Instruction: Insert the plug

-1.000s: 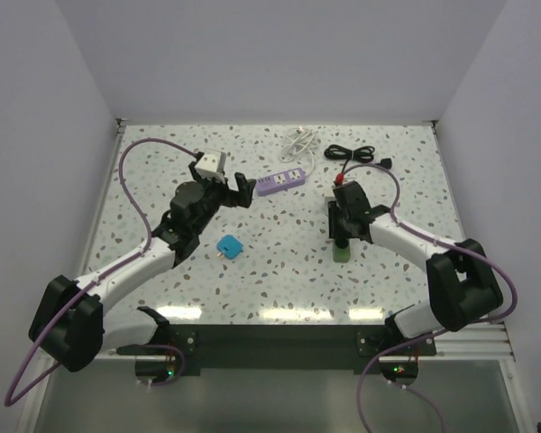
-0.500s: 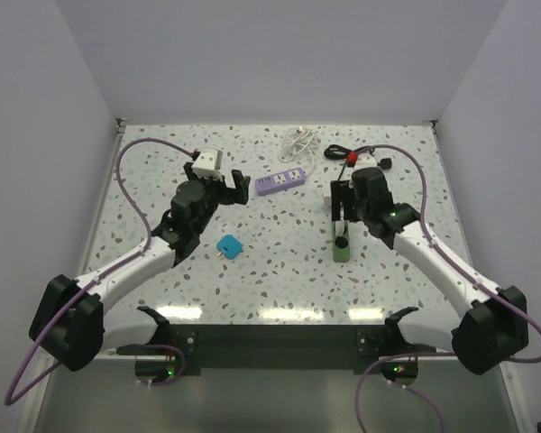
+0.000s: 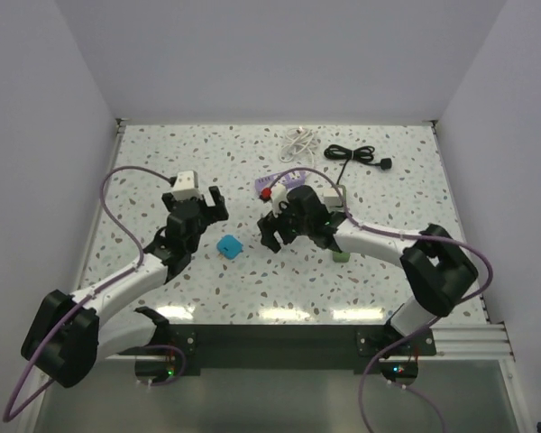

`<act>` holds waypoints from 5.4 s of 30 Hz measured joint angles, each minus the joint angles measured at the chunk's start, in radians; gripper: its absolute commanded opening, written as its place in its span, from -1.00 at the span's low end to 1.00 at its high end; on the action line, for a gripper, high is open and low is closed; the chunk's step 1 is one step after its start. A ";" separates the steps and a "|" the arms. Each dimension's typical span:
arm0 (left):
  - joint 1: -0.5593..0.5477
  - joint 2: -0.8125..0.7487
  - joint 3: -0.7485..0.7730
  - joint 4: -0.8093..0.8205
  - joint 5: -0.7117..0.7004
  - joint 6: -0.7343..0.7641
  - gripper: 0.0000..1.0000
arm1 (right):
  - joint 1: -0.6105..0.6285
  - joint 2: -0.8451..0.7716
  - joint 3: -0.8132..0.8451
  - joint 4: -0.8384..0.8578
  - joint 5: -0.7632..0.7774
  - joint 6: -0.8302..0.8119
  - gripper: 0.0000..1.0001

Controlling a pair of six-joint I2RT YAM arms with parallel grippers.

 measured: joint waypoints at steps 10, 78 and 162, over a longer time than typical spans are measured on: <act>0.025 -0.180 -0.097 -0.097 -0.141 -0.116 1.00 | 0.150 0.254 0.055 0.154 -0.099 -0.082 0.59; 0.029 -0.277 -0.203 0.146 0.697 -0.061 1.00 | 0.284 -0.264 -0.203 0.162 0.269 -0.228 -0.36; -0.196 -0.101 -0.169 0.547 0.602 0.381 -1.00 | -0.050 -0.161 -0.029 0.354 -0.194 0.615 0.95</act>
